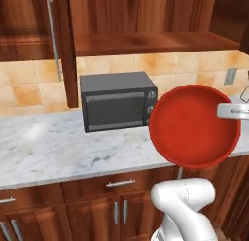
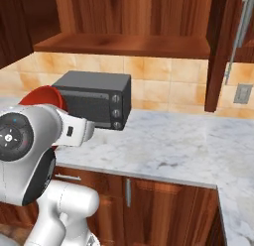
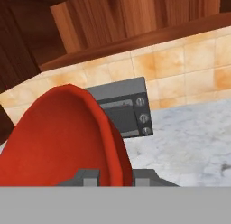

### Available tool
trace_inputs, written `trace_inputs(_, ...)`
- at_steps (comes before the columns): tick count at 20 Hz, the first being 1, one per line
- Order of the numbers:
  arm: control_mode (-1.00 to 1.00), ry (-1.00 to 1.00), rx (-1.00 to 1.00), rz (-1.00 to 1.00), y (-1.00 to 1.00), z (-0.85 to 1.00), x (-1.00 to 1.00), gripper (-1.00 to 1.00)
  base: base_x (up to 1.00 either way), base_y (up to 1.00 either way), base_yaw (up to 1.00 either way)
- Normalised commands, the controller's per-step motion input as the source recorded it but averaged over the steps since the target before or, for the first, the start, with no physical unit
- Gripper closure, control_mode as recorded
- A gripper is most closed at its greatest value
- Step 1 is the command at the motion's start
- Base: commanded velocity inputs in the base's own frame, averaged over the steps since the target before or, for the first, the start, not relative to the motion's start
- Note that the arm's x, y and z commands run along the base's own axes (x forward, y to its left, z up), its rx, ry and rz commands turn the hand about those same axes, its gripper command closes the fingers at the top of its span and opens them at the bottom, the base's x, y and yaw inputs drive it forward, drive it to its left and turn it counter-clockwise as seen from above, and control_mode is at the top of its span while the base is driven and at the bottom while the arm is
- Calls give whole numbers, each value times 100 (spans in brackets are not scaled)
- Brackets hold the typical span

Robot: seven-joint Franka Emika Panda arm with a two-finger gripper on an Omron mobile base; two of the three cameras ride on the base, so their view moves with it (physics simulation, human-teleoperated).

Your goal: Move the bowls from the cabinet to the plates on the dining table.

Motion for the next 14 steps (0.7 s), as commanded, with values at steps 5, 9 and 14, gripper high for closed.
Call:
trace_inputs(5,100,0,0,0,0,0,0,100,-26,57,13)
trace_inputs(9,100,0,0,0,0,0,0,100,-30,29,19)
trace_inputs(14,100,0,0,0,0,0,0,100,-44,16,28)
